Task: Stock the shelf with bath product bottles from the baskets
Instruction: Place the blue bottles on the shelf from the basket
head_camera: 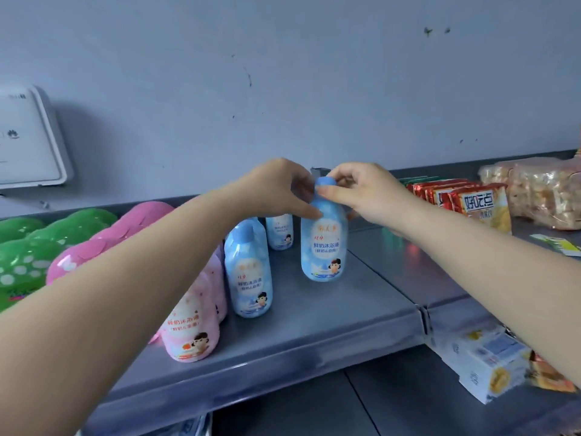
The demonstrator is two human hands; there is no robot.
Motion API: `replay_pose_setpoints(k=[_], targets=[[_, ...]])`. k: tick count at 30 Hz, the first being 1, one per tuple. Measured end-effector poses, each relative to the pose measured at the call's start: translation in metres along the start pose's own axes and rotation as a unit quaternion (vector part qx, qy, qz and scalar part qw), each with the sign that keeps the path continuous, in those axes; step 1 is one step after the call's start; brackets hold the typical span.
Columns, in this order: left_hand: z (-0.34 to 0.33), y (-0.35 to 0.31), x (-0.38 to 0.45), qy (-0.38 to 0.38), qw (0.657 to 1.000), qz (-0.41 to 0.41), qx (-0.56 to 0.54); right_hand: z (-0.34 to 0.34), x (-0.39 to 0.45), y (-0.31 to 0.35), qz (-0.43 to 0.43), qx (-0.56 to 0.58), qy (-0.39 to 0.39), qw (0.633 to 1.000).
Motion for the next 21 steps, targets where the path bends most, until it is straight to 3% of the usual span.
replay_pose_setpoints(k=[5, 11, 21], targets=[[0.02, 0.024, 0.031, 0.033, 0.997, 0.03, 0.068, -0.016, 0.05, 0.001, 0.014, -0.007, 0.036, 0.999], [0.033, 0.069, 0.058, 0.05, 0.993, 0.096, 0.055, -0.044, 0.1, -0.004, 0.021, -0.03, 0.075, 0.996], [0.018, 0.121, 0.076, 0.168, 0.966, 0.163, 0.106, -0.089, 0.148, -0.033, 0.012, -0.075, 0.114, 0.991]])
Point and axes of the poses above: each hand's wrist, its own x-axis towards the middle knuckle, its own z-axis out of the back of the hand, y = z × x, the point moved 5 cm from there along x, towards the middle knuckle, and after that the axes turned 10 degrees about -z, right-handed, at the moved point
